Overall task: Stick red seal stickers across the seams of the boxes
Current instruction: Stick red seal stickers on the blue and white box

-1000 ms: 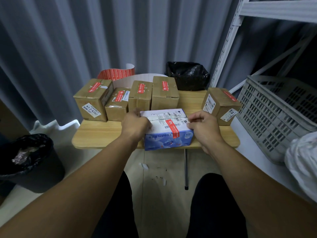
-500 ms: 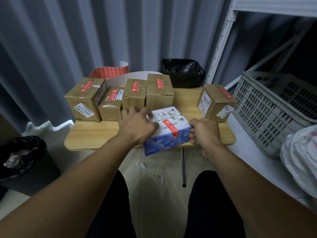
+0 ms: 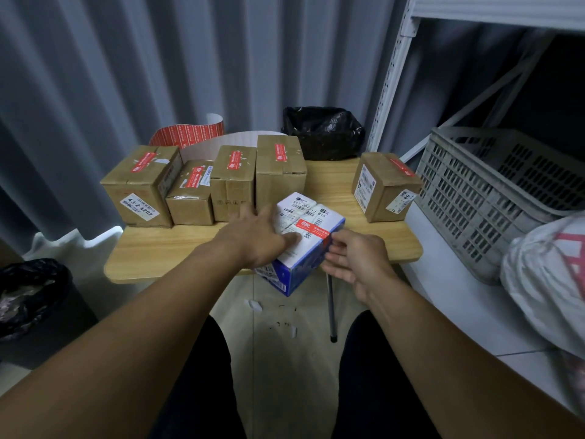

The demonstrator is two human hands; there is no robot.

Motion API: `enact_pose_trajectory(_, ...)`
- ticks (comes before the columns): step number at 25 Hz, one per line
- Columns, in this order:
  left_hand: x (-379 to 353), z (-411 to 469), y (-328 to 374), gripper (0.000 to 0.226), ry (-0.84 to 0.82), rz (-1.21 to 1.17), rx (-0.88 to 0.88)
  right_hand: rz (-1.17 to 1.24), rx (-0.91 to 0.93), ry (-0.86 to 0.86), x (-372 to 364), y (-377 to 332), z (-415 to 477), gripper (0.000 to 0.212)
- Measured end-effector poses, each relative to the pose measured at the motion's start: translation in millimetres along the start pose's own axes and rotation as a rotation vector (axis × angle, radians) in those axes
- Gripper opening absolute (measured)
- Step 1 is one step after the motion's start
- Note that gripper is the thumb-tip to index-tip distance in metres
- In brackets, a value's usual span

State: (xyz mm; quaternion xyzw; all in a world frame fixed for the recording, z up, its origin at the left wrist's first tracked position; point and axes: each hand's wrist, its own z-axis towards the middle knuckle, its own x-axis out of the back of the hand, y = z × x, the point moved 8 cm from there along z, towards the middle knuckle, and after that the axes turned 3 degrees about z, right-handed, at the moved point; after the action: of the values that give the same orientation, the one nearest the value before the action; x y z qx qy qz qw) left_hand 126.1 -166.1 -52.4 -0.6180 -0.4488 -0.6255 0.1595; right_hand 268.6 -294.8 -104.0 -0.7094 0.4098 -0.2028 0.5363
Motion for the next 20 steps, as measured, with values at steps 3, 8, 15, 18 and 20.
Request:
enact_pose_trajectory(3, -7.6, 3.3, 6.8, 0.073, -0.046, 0.036, -0.058, -0.034, -0.045, -0.004, -2.3, -0.1, -1.6, 0.013)
enact_pose_trajectory(8, -13.1, 7.1, 5.5, 0.069, -0.084, 0.039, -0.071, -0.092, -0.117, -0.01, 1.2, 3.0, -1.4, 0.021)
enact_pose_trajectory(15, -15.3, 8.9, 3.1, 0.07, -0.087, 0.028, -0.072, -0.049, -0.164, 0.004, 2.5, 10.5, -2.1, 0.017)
enact_pose_trajectory(18, -16.2, 10.0, 2.1, 0.07, -0.089, 0.021, -0.069, -0.034, -0.197, 0.0, 2.9, 14.0, -2.3, 0.015)
enact_pose_trajectory(20, -16.8, 10.6, 1.8, 0.07, -0.091, 0.025, -0.07, -0.022, -0.216, -0.004, 3.2, 15.7, -2.7, 0.015)
